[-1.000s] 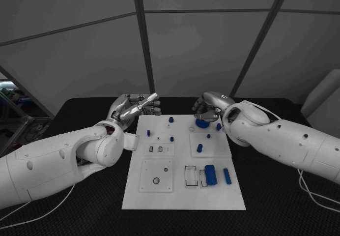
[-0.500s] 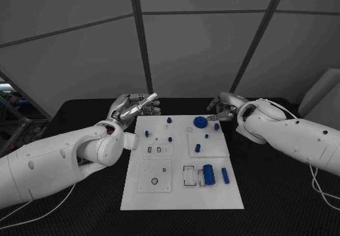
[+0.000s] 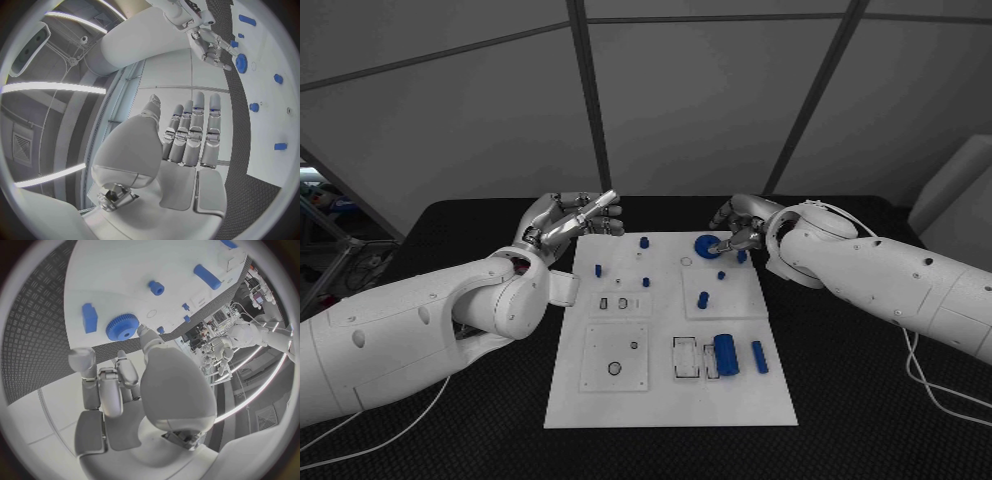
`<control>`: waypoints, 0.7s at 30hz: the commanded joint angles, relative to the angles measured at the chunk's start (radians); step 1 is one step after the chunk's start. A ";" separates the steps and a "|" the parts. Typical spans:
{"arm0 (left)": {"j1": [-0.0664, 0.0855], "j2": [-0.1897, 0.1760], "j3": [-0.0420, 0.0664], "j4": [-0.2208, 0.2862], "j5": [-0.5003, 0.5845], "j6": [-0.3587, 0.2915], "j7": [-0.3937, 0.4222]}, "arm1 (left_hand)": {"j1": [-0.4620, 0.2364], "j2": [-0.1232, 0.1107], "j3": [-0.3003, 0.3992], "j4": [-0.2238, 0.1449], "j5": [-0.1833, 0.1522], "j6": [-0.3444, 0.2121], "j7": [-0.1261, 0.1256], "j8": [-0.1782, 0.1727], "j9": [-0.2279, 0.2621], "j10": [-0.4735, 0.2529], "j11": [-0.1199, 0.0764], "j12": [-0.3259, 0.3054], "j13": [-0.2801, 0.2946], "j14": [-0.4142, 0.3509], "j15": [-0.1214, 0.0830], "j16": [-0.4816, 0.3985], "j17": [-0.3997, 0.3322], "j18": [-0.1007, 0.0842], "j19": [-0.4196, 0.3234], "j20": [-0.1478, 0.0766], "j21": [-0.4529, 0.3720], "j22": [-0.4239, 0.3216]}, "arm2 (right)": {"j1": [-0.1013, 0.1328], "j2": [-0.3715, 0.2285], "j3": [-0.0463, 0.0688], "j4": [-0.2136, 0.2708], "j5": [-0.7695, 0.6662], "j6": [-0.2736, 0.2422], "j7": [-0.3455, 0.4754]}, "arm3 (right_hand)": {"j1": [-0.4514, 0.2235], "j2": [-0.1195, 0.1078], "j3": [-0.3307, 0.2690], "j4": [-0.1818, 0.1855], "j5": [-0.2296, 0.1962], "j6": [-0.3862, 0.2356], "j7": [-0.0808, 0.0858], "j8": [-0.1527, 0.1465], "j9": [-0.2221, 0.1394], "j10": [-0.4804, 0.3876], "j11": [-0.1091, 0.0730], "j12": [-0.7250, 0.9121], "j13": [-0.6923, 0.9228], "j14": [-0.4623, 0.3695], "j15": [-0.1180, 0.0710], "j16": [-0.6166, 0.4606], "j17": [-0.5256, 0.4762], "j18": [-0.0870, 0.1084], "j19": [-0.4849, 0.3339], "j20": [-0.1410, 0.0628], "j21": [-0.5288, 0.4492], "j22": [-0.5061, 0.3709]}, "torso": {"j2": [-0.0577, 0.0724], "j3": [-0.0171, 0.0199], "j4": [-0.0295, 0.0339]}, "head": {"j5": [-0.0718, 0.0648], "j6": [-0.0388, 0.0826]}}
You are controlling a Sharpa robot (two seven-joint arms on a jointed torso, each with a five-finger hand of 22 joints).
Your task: Assemble the parts on the task board
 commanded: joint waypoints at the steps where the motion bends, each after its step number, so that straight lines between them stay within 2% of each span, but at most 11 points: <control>1: 0.002 0.002 0.001 0.000 -0.005 0.013 0.002 | -0.004 0.006 -0.006 0.000 -0.001 0.000 0.003 -0.007 -0.001 -0.005 -0.002 -0.005 0.000 -0.006 0.003 -0.004 0.001 0.050 -0.003 0.006 0.006 -0.002 | 0.002 0.010 0.001 -0.013 0.009 0.028 -0.002 | 0.013 0.004 0.001 0.008 -0.001 -0.006 0.003 0.009 -0.001 0.004 0.002 0.008 0.006 0.092 0.006 0.008 0.218 -0.012 0.006 0.005 0.004 0.005 | 0.002 0.0005 0.0007 | -0.001 -0.002; 11: 0.002 0.001 0.001 -0.002 -0.005 0.012 0.002 | -0.004 0.006 -0.006 0.000 -0.001 0.000 0.003 -0.007 -0.001 -0.005 -0.002 -0.005 0.000 -0.006 0.003 -0.004 0.001 0.050 -0.003 0.006 0.006 -0.002 | 0.002 0.030 0.000 -0.032 0.009 0.042 -0.003 | 0.031 0.026 0.014 0.012 0.003 0.038 -0.002 0.049 0.006 0.028 -0.001 0.045 0.049 0.093 0.004 0.011 0.226 -0.015 0.012 0.004 0.018 0.024 | 0.000 0.0014 0.0007 | 0.001 -0.008; 21: 0.002 0.000 0.001 -0.003 -0.005 0.010 0.003 | -0.005 0.007 -0.006 0.000 -0.001 0.000 0.003 -0.007 -0.001 -0.007 -0.002 -0.005 0.000 -0.006 0.004 -0.006 0.002 0.050 -0.004 0.006 0.006 -0.002 | 0.002 0.033 0.000 -0.040 0.009 0.063 -0.015 | 0.033 0.034 0.018 0.009 0.010 0.051 -0.004 0.058 0.006 0.044 -0.003 0.065 0.074 0.096 0.002 0.015 0.237 -0.018 0.021 0.003 0.029 0.042 | 0.001 0.0019 0.0008 | 0.001 -0.009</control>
